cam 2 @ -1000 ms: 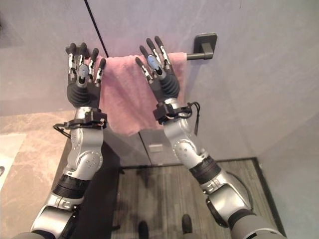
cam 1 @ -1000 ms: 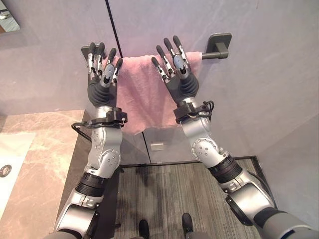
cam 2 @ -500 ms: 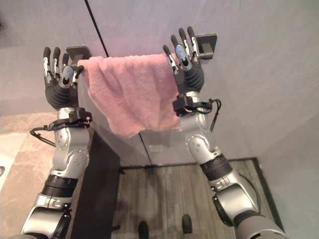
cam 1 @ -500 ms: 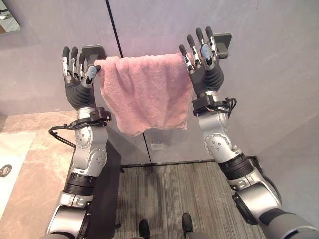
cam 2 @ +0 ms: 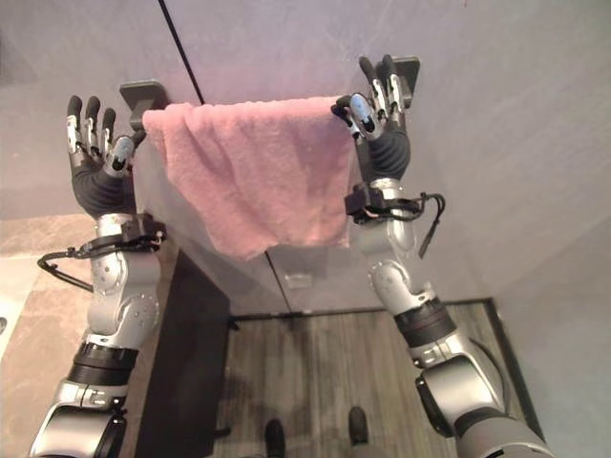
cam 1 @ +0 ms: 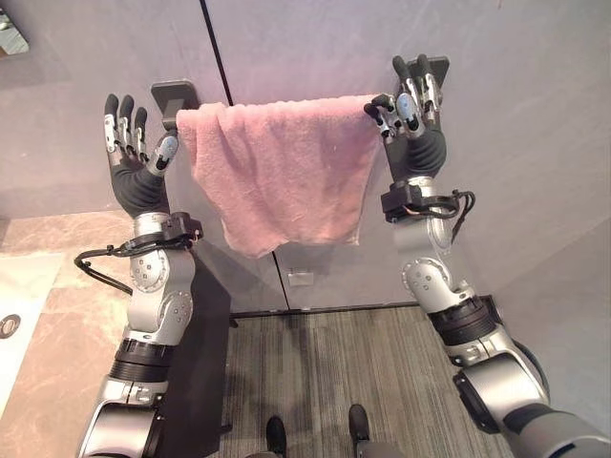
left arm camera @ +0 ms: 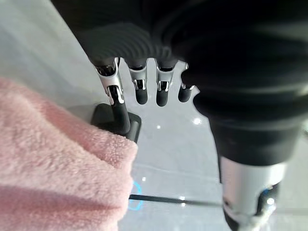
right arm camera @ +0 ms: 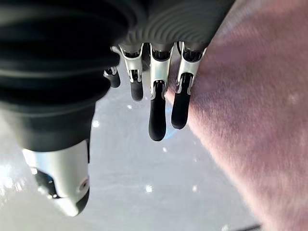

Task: Put brush and paste in cup on sink, flatten towel.

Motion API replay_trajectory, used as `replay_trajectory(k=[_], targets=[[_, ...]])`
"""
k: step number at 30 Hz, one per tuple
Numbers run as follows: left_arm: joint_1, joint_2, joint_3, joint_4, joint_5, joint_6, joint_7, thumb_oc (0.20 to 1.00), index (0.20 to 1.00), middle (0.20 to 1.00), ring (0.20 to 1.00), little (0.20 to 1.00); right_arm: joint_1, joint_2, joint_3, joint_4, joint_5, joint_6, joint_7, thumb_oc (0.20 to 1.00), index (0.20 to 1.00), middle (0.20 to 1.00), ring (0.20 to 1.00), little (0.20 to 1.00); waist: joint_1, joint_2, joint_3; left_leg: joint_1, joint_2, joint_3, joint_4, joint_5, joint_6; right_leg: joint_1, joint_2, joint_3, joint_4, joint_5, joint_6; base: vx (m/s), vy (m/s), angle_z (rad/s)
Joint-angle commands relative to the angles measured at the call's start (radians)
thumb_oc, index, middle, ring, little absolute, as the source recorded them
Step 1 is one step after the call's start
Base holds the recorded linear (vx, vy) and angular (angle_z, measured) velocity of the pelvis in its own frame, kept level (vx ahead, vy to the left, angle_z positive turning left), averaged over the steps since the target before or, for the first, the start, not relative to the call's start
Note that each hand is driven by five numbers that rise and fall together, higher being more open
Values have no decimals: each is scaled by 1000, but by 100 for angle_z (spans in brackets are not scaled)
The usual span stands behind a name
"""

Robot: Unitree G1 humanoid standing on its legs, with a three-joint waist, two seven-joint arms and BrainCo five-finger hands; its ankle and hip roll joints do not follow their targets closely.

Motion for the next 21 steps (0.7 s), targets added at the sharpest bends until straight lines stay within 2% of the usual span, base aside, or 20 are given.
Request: replay_trajectory(k=[1,4,11,14,19,21], targets=[[-17,93,37,-64,115,-59,7,1000,1000,1000,1000,1000,-26,-77,-72,-38,-213,-14,-35,1000,1000,1000,1000,1000,12,-30,-30,16,122,-18,2,18,-106,3,-151,5,-1,-16,112,0,0,0],[48,126,88,-109,228,-74,19,1000,1000,1000,1000,1000,2,-174,-113,-71,-441,1,-87,1000,1000,1000,1000,1000,15,-24,-36,33,127,-17,2,14,-109,21,-149,6,-1,-27,112,44,-22,-1],[136,133,168,-136,285,-78,30,1000,1000,1000,1000,1000,86,-223,-177,-103,-555,17,-104,1000,1000,1000,1000,1000,20,-25,-41,72,133,-16,2,5,-110,68,-141,-5,-1,-45,108,8,-5,-1],[190,134,218,-145,321,-77,37,1000,1000,1000,1000,1000,160,-259,-224,-158,-648,20,-95,1000,1000,1000,1000,1000,21,-32,-46,93,138,-20,2,-1,-110,91,-138,-14,-1,-54,105,-2,-8,1],[262,99,242,-188,299,-83,-19,1000,1000,1000,1000,1000,274,-314,-307,-242,-767,26,-88,1000,1000,1000,1000,1000,10,-38,-57,114,144,-22,2,-7,-112,122,-131,-24,-1,-65,101,-11,-5,3],[294,77,235,-198,286,-77,-49,1000,1000,1000,1000,1000,321,-302,-334,-259,-775,26,-79,1000,1000,1000,1000,1000,7,-40,-62,123,147,-24,2,-10,-111,133,-128,-26,-1,-68,100,-28,-13,12]])
